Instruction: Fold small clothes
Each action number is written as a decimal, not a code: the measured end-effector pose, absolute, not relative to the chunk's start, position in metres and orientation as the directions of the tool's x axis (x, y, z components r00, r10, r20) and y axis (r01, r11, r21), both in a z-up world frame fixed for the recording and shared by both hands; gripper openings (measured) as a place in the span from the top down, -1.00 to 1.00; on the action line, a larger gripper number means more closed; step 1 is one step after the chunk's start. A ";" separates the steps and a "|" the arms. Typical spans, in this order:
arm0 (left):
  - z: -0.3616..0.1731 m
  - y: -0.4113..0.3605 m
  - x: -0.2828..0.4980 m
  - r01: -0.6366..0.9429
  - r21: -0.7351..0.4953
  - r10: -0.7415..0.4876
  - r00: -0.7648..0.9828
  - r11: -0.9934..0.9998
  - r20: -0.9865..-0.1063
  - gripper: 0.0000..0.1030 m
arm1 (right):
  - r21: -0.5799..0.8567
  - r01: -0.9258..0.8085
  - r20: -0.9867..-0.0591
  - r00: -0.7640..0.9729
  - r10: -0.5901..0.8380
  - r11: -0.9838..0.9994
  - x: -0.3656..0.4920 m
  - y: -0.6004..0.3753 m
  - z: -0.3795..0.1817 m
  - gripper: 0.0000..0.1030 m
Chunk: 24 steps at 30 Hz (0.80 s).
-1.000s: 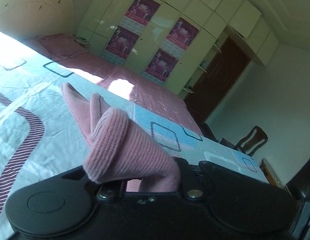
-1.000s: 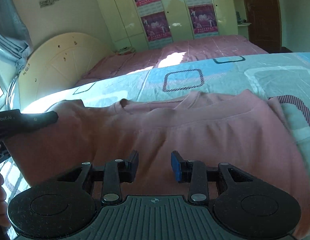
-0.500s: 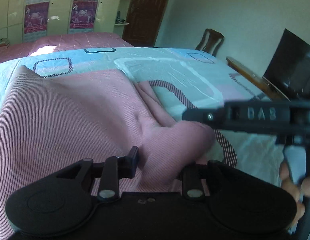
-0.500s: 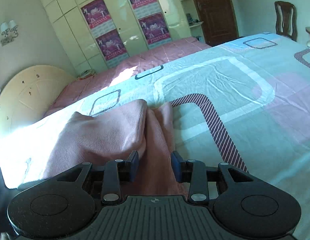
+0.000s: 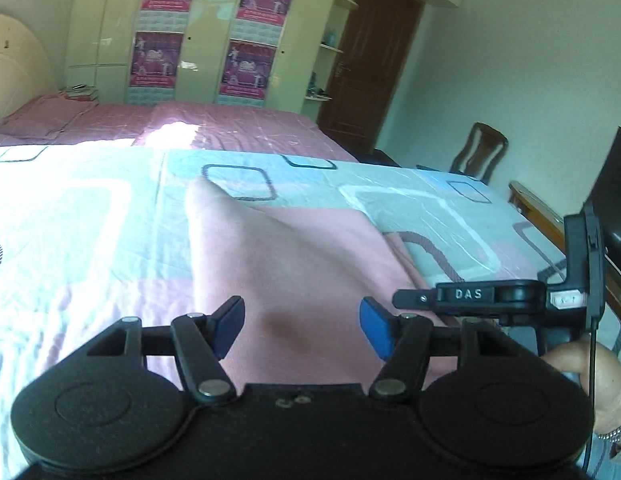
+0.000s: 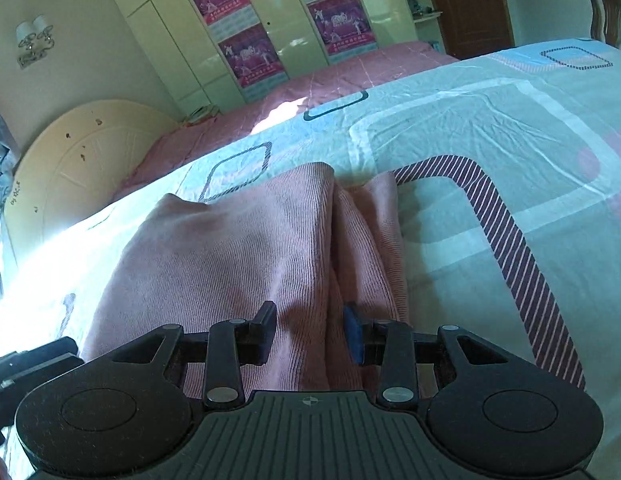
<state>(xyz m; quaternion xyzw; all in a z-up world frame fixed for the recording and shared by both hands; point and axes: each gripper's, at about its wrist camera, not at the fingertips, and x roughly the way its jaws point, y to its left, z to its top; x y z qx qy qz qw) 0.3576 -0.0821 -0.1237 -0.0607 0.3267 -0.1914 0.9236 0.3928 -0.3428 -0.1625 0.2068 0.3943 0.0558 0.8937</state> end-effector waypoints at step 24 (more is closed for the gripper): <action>-0.140 -0.082 0.393 0.266 -0.264 -0.373 0.708 0.927 -0.600 -0.22 | 0.271 0.013 -0.651 0.739 0.173 0.963 0.380 -0.355 -0.130 0.83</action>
